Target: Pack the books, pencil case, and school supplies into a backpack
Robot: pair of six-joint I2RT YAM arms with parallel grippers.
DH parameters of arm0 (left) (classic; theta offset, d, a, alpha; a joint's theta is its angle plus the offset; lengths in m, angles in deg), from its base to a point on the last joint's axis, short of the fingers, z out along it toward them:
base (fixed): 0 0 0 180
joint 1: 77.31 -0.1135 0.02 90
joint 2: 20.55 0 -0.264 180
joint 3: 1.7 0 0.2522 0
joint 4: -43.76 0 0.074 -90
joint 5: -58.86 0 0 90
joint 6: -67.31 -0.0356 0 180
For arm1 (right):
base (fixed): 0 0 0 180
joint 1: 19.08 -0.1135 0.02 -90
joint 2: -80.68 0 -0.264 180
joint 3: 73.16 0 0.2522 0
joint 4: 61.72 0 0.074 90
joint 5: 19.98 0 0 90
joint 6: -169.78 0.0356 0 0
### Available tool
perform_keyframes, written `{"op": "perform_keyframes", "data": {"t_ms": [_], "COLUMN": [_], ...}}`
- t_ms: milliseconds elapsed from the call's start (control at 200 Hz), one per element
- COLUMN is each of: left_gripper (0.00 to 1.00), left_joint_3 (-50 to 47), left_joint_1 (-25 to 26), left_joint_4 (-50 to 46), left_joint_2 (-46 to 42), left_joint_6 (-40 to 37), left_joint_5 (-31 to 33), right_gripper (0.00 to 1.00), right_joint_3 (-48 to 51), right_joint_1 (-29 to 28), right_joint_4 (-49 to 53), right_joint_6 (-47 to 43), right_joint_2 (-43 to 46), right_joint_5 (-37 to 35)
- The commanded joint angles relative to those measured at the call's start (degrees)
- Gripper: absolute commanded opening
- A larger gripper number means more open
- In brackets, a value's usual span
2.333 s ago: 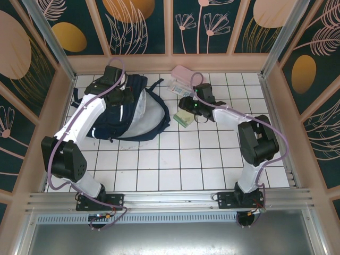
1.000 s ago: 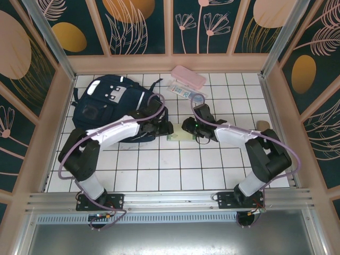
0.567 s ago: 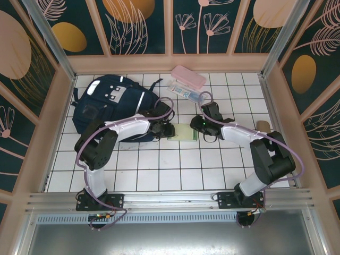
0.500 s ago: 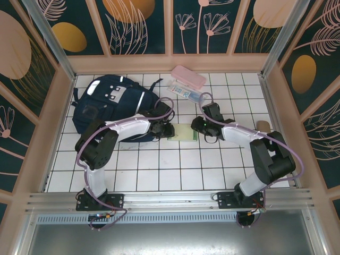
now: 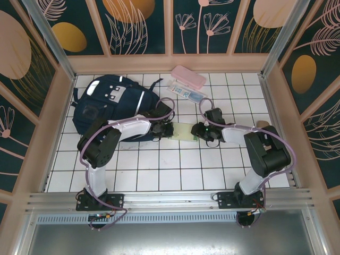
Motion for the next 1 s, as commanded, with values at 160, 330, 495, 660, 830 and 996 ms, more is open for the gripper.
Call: {"op": "perform_keyframes", "data": {"t_ms": [160,330,495,660,830,996], "left_gripper": [0.13,0.14,0.14,0.16,0.21,0.23], "left_joint_3": [-4.6,-5.3,-5.3,-4.9,-5.0,-5.8], "left_joint_1": [-0.3,-0.3,-0.3,-0.3,-0.8,-1.7], "left_joint_4": [2.2,2.8,2.6,1.9,0.5,0.3], "left_joint_2": [2.1,1.6,1.4,1.1,0.4,0.4], "left_joint_6": [-0.8,-1.0,-1.5,-1.9,-3.0,-3.2], "left_joint_5": [-2.7,-3.6,-3.9,-3.5,-1.6,-1.2], "right_gripper": [0.41,0.38,0.37,0.18,0.0,0.0], "right_joint_3": [4.1,7.1,7.9,8.0,10.6,12.8], "right_joint_1": [0.8,2.8,3.8,4.6,7.8,11.5], "right_joint_4": [-15.5,-25.6,-30.0,-26.3,-26.0,-27.7], "right_joint_6": [3.4,7.8,10.1,8.6,8.4,9.5], "right_joint_2": [-5.1,-3.2,-1.6,-0.4,2.9,7.3], "right_joint_5": [20.5,28.2,32.0,28.8,27.8,31.8]}}
